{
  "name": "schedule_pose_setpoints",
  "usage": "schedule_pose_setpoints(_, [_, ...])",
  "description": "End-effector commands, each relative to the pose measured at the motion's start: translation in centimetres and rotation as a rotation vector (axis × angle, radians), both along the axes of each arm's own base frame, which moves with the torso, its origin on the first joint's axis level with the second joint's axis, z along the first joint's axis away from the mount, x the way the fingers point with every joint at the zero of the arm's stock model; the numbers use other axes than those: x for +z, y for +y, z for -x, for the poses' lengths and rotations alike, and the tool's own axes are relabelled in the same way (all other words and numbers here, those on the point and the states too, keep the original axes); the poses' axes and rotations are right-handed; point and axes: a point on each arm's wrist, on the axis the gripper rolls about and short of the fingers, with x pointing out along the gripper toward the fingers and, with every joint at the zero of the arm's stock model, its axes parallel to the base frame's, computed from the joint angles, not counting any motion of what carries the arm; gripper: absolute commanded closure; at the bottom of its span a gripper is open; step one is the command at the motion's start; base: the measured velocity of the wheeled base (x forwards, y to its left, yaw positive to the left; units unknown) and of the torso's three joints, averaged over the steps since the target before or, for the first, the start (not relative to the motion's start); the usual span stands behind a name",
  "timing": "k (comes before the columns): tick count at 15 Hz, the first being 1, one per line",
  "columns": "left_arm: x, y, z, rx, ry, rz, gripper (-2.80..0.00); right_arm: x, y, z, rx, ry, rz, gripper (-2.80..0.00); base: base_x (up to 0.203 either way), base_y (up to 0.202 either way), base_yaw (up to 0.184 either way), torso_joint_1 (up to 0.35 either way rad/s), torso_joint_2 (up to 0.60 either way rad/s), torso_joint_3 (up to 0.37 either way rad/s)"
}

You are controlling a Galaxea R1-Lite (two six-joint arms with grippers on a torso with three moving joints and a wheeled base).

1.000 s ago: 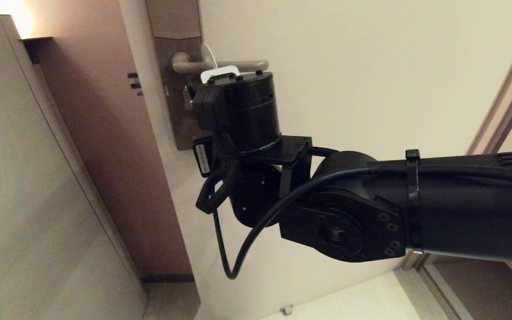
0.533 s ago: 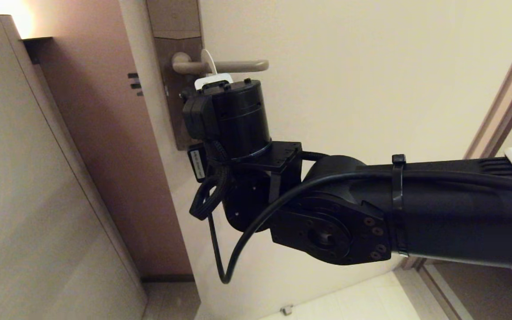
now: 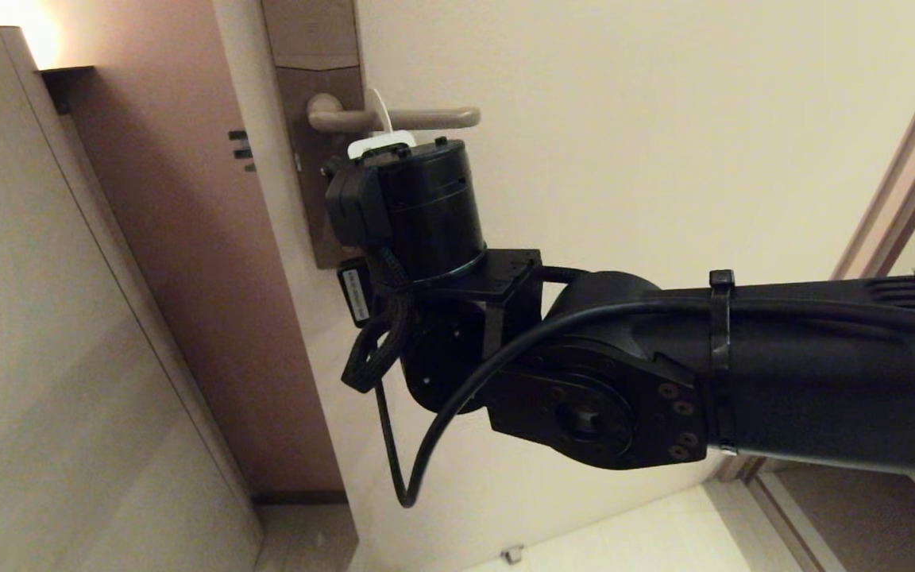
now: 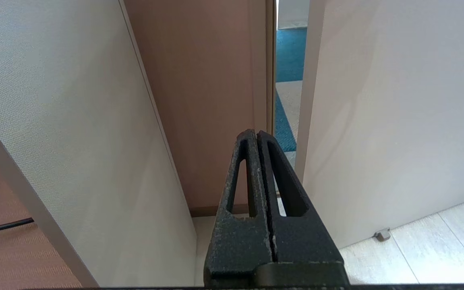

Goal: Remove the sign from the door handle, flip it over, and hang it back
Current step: Hang the sign back with the other side facing out

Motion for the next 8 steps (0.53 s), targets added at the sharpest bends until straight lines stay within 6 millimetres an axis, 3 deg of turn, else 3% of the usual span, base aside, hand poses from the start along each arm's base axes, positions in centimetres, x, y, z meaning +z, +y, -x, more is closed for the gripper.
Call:
schedule_pose_setpoints(1, [0.0,0.0,0.0,0.0,0.001,-0.001,0.0,0.4,-0.2,0.2,-0.003,-0.003,-0.005,0.0,0.0,0.0,0.0,0.0,0.0,0.0])
schedule_pose_setpoints(8, [0.0,0.0,0.0,-0.001,0.001,0.0,0.0,1.2,-0.2,1.2,0.016,-0.01,-0.02,0.0,0.0,0.0,0.0,0.0,0.0,0.0])
